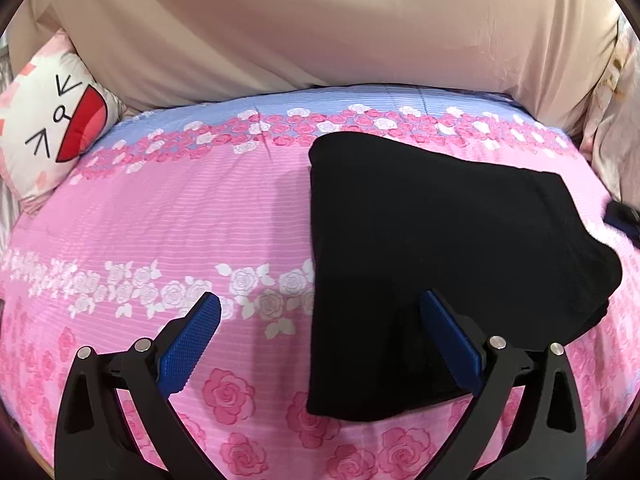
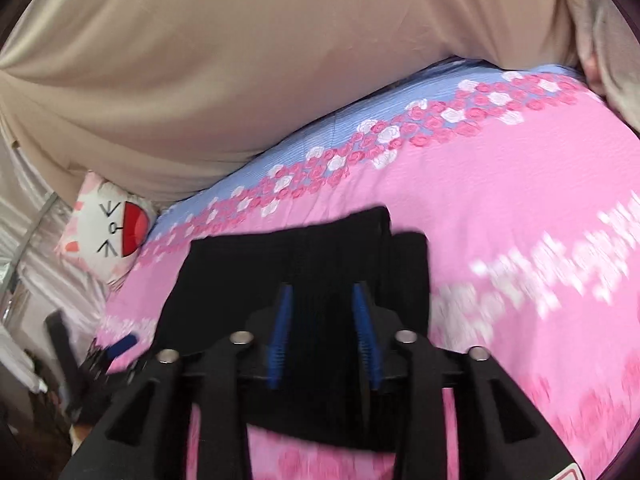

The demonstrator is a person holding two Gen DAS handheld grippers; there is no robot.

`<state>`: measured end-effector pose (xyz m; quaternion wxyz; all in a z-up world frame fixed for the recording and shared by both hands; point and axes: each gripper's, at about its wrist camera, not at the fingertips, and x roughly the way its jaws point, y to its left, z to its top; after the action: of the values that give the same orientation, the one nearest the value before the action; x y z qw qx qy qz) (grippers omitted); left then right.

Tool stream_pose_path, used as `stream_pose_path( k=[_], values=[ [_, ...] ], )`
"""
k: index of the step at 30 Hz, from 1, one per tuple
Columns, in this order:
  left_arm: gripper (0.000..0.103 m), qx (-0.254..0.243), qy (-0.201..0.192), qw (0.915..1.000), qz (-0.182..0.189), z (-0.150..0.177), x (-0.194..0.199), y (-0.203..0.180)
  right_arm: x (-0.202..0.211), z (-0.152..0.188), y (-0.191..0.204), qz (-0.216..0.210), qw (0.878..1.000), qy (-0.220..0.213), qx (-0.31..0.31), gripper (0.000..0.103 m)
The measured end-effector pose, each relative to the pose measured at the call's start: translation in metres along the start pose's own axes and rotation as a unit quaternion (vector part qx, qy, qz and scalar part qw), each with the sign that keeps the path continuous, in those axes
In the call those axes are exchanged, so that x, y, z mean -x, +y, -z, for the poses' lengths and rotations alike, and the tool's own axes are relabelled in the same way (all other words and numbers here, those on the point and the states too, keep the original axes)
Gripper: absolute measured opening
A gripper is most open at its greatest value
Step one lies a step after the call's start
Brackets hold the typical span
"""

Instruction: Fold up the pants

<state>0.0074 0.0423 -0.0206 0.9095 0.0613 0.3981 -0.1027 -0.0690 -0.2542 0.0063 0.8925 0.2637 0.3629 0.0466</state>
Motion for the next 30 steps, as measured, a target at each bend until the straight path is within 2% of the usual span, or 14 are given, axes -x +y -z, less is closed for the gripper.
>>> stream_pose_path(
  k=[1,2,8,9,11,12,13,14,15,18,21,24,27,30],
  values=[
    [0.098,0.0,0.001,1.0,0.005,0.0,0.0,-0.001,0.006,0.006,-0.001,0.005,1.0,0.002,-0.001,0.048],
    [0.098,-0.002,0.002,1.0,0.009,0.0,-0.001,-0.003,0.007,0.011,-0.005,0.014,1.0,0.007,-0.001,0.05],
    [0.098,-0.018,0.012,0.9997,0.012,0.001,-0.001,-0.023,-0.002,0.034,-0.01,-0.004,0.999,0.047,-0.018,0.051],
    [0.098,-0.017,0.014,0.9997,0.014,0.001,0.0,-0.025,-0.008,0.037,-0.01,0.0,0.998,0.054,-0.017,0.056],
    [0.098,-0.015,0.019,0.9995,0.018,0.002,0.002,-0.029,-0.013,0.041,-0.007,0.004,0.999,0.053,-0.008,0.058],
    [0.098,-0.016,0.02,0.9995,0.018,0.003,0.003,-0.031,-0.014,0.041,-0.003,0.012,0.999,0.049,0.006,0.047],
    [0.098,-0.017,0.021,0.9995,0.015,0.003,0.003,-0.032,-0.013,0.041,0.0,0.014,0.999,0.05,0.015,0.02],
    [0.098,-0.019,0.022,0.9995,0.011,0.003,0.004,-0.034,-0.007,0.04,0.005,-0.001,0.999,0.05,0.017,0.014],
    [0.098,-0.022,0.023,0.9995,0.004,0.003,0.004,-0.035,0.001,0.039,0.009,-0.007,0.999,0.043,0.02,0.014],
    [0.098,-0.022,0.031,0.9993,-0.008,0.003,0.002,-0.036,0.015,0.039,0.021,0.013,0.998,0.032,0.057,0.014],
    [0.098,-0.014,0.054,0.9983,-0.017,0.004,-0.009,-0.033,-0.014,0.049,0.004,0.044,0.995,0.074,0.053,0.019],
    [0.098,-0.008,0.065,0.9977,-0.02,0.006,-0.014,-0.03,-0.003,0.051,-0.006,-0.004,0.999,0.053,0.006,0.03],
    [0.098,0.0,0.07,0.9975,-0.012,0.008,-0.016,-0.025,0.013,0.048,-0.006,0.011,1.0,0.026,0.01,0.044],
    [0.098,0.011,0.076,0.997,-0.003,0.009,-0.018,-0.022,0.022,0.045,-0.014,0.023,1.0,0.02,-0.004,0.05]
  ],
)
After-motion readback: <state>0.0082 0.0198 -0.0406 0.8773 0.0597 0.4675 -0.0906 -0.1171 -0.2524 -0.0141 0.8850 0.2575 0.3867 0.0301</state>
